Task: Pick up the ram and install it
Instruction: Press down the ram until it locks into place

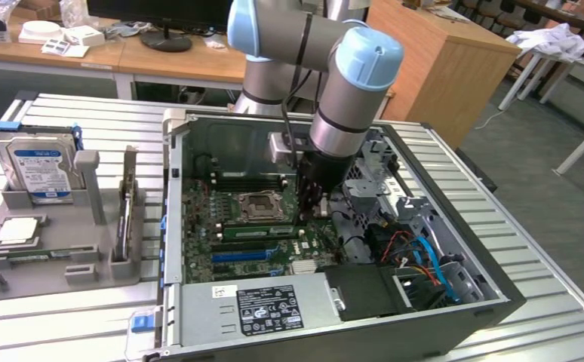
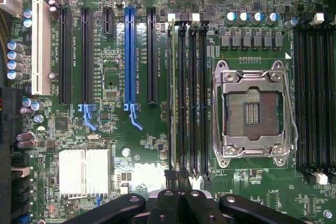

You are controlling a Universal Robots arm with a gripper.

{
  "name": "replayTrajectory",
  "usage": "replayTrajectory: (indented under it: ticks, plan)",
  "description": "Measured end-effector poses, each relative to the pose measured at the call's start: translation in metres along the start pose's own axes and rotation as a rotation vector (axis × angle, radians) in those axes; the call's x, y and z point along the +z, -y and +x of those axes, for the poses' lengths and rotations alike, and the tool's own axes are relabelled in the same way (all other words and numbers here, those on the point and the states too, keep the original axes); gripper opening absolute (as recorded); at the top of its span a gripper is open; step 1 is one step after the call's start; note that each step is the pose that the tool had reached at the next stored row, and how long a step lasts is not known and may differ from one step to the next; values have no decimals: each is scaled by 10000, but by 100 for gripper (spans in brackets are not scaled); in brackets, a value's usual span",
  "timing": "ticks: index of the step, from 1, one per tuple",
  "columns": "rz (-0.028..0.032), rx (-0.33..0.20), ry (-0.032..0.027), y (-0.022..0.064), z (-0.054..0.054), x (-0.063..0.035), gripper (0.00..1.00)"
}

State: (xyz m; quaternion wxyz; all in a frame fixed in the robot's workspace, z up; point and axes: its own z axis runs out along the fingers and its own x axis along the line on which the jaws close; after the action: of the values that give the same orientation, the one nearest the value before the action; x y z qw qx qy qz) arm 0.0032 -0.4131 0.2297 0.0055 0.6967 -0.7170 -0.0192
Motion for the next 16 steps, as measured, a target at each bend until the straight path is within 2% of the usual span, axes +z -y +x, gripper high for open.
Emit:
replayTrajectory:
  ticks: [16]
  plan:
    - [-1,0,-5,1,1,21,11]
